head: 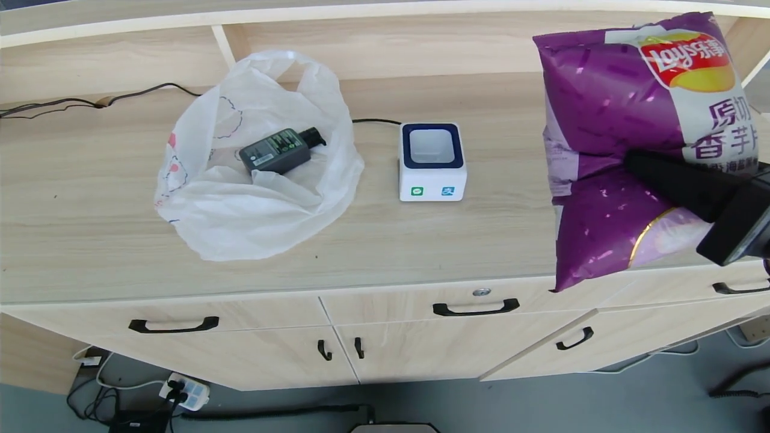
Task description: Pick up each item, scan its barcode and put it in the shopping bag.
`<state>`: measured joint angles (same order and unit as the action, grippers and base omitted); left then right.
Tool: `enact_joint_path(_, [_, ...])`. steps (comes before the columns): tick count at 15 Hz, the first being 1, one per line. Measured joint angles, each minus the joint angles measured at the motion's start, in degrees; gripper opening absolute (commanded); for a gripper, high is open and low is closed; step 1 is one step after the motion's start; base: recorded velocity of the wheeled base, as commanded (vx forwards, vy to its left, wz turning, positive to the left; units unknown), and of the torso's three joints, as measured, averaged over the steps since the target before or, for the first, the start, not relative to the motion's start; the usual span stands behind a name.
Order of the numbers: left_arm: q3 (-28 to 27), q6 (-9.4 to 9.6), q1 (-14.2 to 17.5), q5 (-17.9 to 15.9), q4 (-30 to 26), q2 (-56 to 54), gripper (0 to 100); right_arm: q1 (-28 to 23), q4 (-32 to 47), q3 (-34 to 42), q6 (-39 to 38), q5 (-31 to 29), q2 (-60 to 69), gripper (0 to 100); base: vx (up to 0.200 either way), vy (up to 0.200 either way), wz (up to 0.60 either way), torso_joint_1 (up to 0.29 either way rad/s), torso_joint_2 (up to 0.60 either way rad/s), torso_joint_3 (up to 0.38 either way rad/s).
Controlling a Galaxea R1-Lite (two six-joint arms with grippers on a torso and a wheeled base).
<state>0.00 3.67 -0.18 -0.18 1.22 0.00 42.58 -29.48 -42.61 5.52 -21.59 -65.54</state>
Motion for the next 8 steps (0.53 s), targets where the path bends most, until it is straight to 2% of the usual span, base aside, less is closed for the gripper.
enact_joint_path(8, [0.0,-0.74,0.0,0.0,-0.02,0.0,100,0.02,0.02,0.57,-0.09,-0.35,0.9,0,0.0,0.2,0.0,0.003,0.0,0.002])
